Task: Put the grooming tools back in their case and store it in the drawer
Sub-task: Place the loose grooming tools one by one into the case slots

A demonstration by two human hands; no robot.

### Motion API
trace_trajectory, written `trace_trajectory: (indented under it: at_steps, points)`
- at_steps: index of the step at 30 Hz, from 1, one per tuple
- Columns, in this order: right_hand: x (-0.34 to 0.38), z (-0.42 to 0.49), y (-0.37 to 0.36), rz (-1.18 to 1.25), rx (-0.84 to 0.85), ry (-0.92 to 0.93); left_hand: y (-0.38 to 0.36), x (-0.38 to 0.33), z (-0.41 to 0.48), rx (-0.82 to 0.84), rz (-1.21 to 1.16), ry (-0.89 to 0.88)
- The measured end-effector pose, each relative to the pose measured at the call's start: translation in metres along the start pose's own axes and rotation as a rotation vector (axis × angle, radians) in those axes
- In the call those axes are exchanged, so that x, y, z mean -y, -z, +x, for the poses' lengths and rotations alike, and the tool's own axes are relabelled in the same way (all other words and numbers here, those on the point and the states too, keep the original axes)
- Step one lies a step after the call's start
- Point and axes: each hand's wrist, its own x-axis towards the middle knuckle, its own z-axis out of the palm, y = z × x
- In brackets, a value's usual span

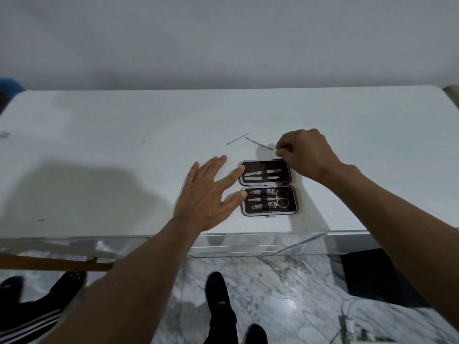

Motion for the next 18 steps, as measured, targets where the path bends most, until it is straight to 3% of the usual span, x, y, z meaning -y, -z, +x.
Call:
trace_trajectory:
  at_steps: [18]
  points:
    - [0.031,0.067,-0.016,-0.123,0.237,-0.088,0.004,-0.002,0.001,-0.013,-0.019,0.025]
